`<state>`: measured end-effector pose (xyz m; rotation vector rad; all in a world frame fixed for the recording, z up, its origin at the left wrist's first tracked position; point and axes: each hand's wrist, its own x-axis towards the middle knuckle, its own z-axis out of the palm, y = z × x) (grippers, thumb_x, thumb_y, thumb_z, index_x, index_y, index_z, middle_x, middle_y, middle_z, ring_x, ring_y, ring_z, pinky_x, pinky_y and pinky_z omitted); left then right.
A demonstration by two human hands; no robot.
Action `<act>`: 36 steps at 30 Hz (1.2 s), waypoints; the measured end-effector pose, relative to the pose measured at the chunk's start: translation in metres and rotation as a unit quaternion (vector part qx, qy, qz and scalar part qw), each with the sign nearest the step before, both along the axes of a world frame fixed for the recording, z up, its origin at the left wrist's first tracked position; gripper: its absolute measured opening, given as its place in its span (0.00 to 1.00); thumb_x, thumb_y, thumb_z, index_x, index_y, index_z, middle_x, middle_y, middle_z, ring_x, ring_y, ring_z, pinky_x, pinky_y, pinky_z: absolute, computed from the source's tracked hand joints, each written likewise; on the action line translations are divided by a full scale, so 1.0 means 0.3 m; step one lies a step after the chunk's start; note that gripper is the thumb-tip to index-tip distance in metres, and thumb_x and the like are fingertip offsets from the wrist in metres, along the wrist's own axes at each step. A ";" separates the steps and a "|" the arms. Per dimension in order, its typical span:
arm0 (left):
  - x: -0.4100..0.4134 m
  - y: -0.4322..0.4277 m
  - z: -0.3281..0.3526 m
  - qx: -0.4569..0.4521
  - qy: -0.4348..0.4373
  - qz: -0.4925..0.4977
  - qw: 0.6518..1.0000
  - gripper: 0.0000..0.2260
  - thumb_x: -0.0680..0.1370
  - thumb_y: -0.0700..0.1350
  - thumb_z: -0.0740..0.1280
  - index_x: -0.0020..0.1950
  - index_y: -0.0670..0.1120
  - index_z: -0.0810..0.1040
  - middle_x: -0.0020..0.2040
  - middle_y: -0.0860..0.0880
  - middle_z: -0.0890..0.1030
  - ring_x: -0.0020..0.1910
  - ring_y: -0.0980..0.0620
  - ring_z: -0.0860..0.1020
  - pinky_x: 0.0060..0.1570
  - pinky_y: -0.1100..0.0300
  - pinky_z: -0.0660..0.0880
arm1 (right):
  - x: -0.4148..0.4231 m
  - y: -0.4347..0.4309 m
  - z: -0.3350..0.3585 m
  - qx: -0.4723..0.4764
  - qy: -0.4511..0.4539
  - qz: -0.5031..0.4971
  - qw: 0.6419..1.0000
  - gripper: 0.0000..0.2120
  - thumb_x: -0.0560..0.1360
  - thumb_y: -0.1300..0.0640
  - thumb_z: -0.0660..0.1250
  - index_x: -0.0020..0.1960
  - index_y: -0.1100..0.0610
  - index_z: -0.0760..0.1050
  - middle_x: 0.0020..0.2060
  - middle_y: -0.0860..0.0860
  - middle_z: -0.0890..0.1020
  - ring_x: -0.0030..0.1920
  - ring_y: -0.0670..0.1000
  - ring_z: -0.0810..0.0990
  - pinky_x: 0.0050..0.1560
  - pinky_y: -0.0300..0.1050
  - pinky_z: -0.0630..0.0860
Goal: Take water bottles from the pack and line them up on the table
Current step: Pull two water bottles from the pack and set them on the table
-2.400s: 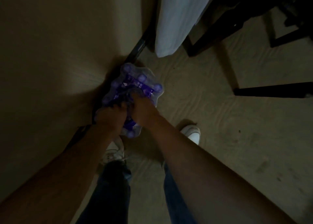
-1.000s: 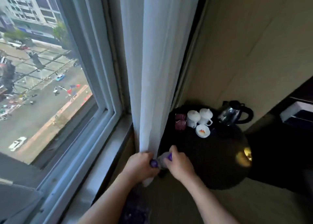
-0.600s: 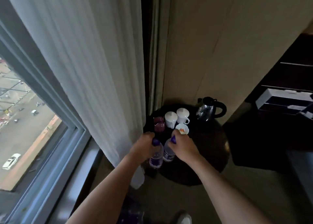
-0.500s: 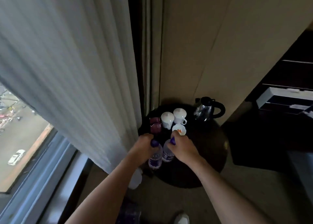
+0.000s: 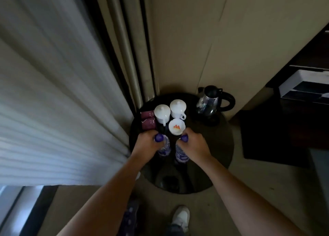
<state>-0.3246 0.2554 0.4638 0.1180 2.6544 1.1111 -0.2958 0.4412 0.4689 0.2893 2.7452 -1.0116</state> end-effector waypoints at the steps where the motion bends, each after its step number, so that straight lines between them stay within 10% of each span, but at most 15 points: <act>1: -0.005 0.012 -0.010 0.003 0.004 0.001 1.000 0.10 0.68 0.45 0.74 0.35 0.44 0.74 0.29 0.52 0.75 0.29 0.56 0.72 0.31 0.61 0.70 | -0.002 0.012 -0.014 -0.003 0.004 0.000 1.000 0.11 0.68 0.49 0.67 0.45 0.53 0.71 0.36 0.55 0.81 0.39 0.58 0.80 0.37 0.50 0.76; 14: -0.045 0.063 -0.117 0.062 0.009 -0.081 0.995 0.14 0.70 0.46 0.73 0.54 0.48 0.77 0.49 0.49 0.79 0.46 0.57 0.77 0.46 0.64 0.70 | -0.029 0.053 -0.120 -0.055 -0.037 -0.042 0.997 0.14 0.66 0.44 0.70 0.45 0.51 0.72 0.40 0.48 0.80 0.43 0.50 0.80 0.42 0.49 0.79; 19: -0.008 0.036 -0.153 0.149 -0.034 -0.050 0.987 0.14 0.69 0.46 0.75 0.52 0.53 0.76 0.43 0.62 0.77 0.43 0.77 0.73 0.40 0.82 0.67 | -0.016 0.059 -0.143 -0.048 -0.073 -0.068 0.994 0.20 0.65 0.41 0.74 0.47 0.51 0.70 0.42 0.47 0.77 0.42 0.46 0.78 0.38 0.43 0.78; 26: -0.023 0.033 -0.178 0.200 -0.084 -0.035 0.976 0.16 0.68 0.45 0.76 0.55 0.48 0.79 0.51 0.51 0.82 0.52 0.56 0.78 0.53 0.62 0.74 | -0.022 0.074 -0.118 -0.061 -0.049 -0.047 0.996 0.14 0.66 0.52 0.75 0.48 0.48 0.74 0.40 0.43 0.76 0.40 0.41 0.74 0.33 0.34 0.68; 30: -0.035 0.029 -0.187 0.201 -0.075 -0.052 0.975 0.13 0.68 0.48 0.76 0.50 0.53 0.80 0.47 0.55 0.81 0.47 0.64 0.77 0.47 0.68 0.71 | -0.016 0.075 -0.125 -0.079 -0.059 -0.058 0.993 0.18 0.67 0.54 0.74 0.55 0.50 0.75 0.50 0.48 0.78 0.51 0.48 0.76 0.41 0.40 0.73; 36: -0.059 0.012 -0.189 0.196 -0.076 -0.090 0.973 0.09 0.70 0.49 0.75 0.45 0.59 0.78 0.45 0.60 0.80 0.45 0.69 0.75 0.46 0.68 0.71 | -0.013 0.051 -0.130 -0.096 -0.070 -0.086 0.989 0.11 0.68 0.52 0.70 0.50 0.48 0.75 0.41 0.45 0.76 0.39 0.44 0.73 0.32 0.40 0.69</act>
